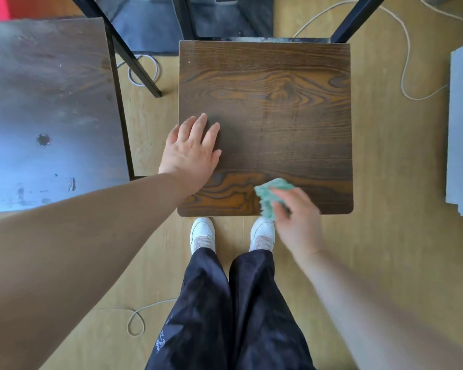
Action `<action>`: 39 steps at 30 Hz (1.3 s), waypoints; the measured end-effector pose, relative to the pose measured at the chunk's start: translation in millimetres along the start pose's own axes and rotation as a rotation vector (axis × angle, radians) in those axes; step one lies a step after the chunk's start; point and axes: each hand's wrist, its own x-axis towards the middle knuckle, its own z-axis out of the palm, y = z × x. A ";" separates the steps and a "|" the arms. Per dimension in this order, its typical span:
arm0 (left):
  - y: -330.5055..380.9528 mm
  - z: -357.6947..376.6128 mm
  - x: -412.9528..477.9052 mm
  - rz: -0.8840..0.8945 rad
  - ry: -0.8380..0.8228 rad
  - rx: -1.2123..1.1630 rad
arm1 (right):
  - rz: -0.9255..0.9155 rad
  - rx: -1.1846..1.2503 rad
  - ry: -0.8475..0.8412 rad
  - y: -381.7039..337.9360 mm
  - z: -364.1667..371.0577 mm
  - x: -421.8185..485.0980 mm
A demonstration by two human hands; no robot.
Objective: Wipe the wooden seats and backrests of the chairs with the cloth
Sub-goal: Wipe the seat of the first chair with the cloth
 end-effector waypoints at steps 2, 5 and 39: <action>-4.8 0.3 -3.2 -0.019 -0.006 -0.017 | 0.088 -0.074 0.044 21.6 -23.5 7.8; -12.7 1.9 -9.1 -0.035 0.001 -0.039 | 0.221 -0.166 0.042 43.2 -33.8 15.9; -77.8 30.6 -88.0 -0.148 -0.020 -0.118 | -0.081 0.005 -0.300 -101.3 147.2 -35.2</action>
